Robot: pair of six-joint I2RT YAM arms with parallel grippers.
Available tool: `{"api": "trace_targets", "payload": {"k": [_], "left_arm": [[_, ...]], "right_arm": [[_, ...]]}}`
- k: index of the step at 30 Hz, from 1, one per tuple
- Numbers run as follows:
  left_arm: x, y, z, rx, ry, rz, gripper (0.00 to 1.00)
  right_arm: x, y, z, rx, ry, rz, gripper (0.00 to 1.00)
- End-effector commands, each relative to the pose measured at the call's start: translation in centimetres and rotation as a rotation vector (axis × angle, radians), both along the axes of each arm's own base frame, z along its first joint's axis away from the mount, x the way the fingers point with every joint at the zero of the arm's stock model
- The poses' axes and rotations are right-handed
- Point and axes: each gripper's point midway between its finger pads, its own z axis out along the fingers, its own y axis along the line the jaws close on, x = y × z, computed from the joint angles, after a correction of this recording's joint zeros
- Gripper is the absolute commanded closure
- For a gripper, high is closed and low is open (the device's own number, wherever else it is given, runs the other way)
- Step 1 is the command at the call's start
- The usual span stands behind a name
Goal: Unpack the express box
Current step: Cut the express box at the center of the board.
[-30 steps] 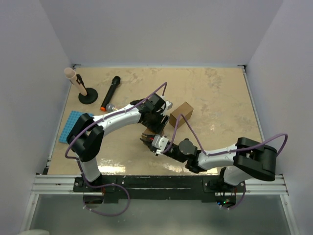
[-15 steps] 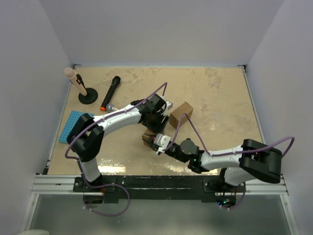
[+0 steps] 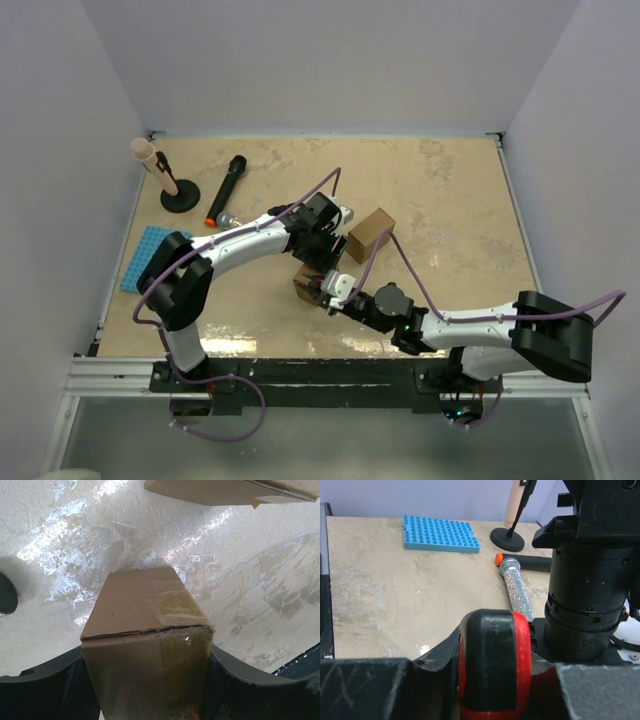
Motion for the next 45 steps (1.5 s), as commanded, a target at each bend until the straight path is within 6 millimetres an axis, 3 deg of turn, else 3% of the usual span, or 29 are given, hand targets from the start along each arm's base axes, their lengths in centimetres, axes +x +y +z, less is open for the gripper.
{"api": "trace_targets", "payload": {"k": [1, 15, 45], "left_arm": [[-0.7, 2.7, -2.4, 0.123, 0.047, -0.003, 1.0], [0.8, 6.6, -3.4, 0.334, -0.03, 0.048, 1.0], [1.3, 6.5, -3.3, 0.346, -0.032, 0.06, 1.0]], "right_arm": [[-0.3, -1.1, -2.6, -0.068, 0.07, -0.019, 1.0], [-0.6, -1.5, -2.8, -0.096, 0.099, -0.022, 1.0], [-2.5, -3.3, -0.9, -0.043, 0.15, -0.033, 1.0]]}}
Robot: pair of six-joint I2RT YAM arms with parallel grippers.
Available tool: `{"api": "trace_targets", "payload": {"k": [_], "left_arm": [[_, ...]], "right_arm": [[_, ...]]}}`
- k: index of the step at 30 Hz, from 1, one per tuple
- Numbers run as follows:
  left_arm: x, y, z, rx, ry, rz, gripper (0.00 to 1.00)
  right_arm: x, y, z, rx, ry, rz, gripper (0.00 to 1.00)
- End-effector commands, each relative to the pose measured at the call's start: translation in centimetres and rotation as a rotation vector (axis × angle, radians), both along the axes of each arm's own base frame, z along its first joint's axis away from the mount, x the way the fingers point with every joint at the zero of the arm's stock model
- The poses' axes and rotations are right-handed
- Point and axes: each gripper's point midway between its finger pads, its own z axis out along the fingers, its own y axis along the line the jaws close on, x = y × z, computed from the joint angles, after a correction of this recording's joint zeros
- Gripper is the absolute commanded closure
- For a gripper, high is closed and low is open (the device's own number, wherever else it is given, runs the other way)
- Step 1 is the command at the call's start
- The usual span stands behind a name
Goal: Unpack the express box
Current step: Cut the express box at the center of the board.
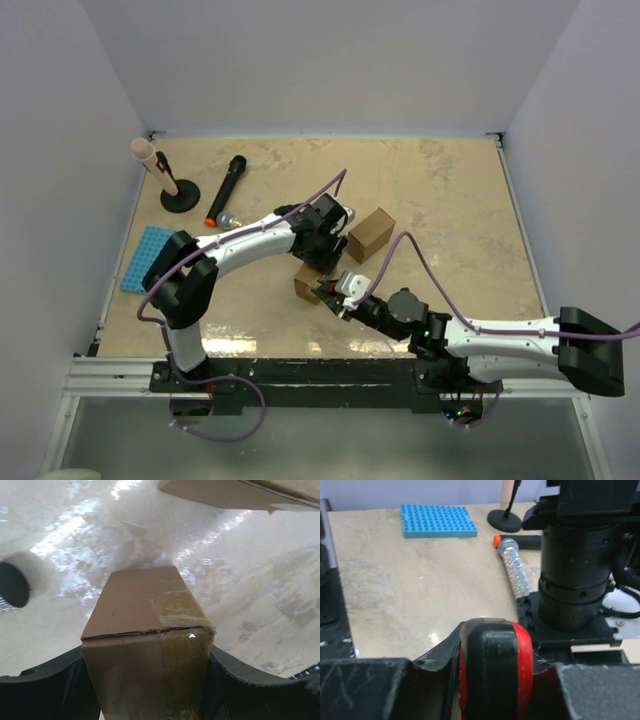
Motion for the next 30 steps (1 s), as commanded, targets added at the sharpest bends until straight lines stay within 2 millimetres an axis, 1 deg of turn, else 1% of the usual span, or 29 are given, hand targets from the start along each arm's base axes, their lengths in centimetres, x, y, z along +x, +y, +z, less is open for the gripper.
{"api": "trace_targets", "payload": {"k": [1, 6, 9, 12, 14, 16, 17, 19, 20, 21, 22, 24, 25, 26, 27, 28, 29, 30], "left_arm": [[1.0, 6.1, -3.0, 0.266, -0.001, 0.027, 1.0], [0.9, 6.1, -2.8, 0.262, 0.0, 0.031, 1.0], [0.9, 6.1, -2.6, 0.257, -0.004, 0.033, 1.0], [0.9, 5.8, -2.3, 0.239, -0.01, 0.033, 1.0], [1.0, 5.3, -1.9, 0.21, -0.012, 0.031, 1.0], [1.1, 4.4, -1.1, 0.154, -0.026, 0.03, 0.89], [0.9, 3.8, -0.5, 0.116, -0.022, 0.021, 0.76], [1.0, 3.0, 0.0, 0.071, -0.028, 0.021, 0.65], [1.1, 2.7, 0.4, 0.054, -0.033, 0.022, 0.53], [1.3, 2.3, 0.9, 0.032, -0.046, 0.027, 0.49], [1.4, 2.0, 1.3, 0.015, -0.053, 0.026, 0.43], [2.0, 1.1, 2.8, -0.043, -0.095, 0.032, 0.35], [2.2, 0.9, 3.3, -0.065, -0.111, 0.037, 0.26], [2.4, 0.6, 4.6, -0.098, -0.141, 0.042, 0.21], [2.9, 0.2, 5.4, -0.133, -0.169, 0.056, 0.15], [3.1, -0.1, 6.1, -0.157, -0.188, 0.06, 0.0], [3.3, -0.2, 7.3, -0.189, -0.217, 0.064, 0.0], [3.6, -0.7, 8.0, -0.223, -0.24, 0.068, 0.0]], "right_arm": [[-1.4, -0.5, -1.5, -0.028, 0.071, 0.018, 1.0], [-1.5, -0.3, -2.0, -0.041, 0.085, 0.022, 1.0], [-1.5, -0.4, -1.9, -0.038, 0.084, 0.017, 1.0], [-1.2, -0.8, -1.0, -0.011, 0.075, -0.002, 1.0], [-1.2, -1.3, 0.4, 0.037, 0.073, -0.019, 1.0], [-1.0, -1.8, 1.7, 0.071, 0.071, -0.037, 1.0], [-0.8, -2.3, 3.0, 0.108, 0.068, -0.057, 1.0], [-0.3, -2.9, 4.1, 0.119, 0.071, -0.094, 1.0], [-0.3, -3.2, 5.0, 0.14, 0.066, -0.103, 1.0], [-0.1, -3.3, 5.5, 0.146, 0.067, -0.113, 1.0], [0.0, -3.5, 6.1, 0.156, 0.072, -0.124, 1.0], [0.1, -3.7, 6.7, 0.166, 0.072, -0.133, 1.0], [0.2, -3.7, 7.0, 0.172, 0.082, -0.14, 1.0], [0.2, -3.7, 7.1, 0.172, 0.085, -0.14, 1.0], [0.2, -3.7, 7.2, 0.171, 0.084, -0.138, 1.0], [0.1, -3.6, 7.3, 0.171, 0.084, -0.135, 1.0], [0.1, -3.7, 7.4, 0.172, 0.085, -0.135, 1.0], [0.0, -3.6, 7.5, 0.175, 0.087, -0.132, 1.0]]}}
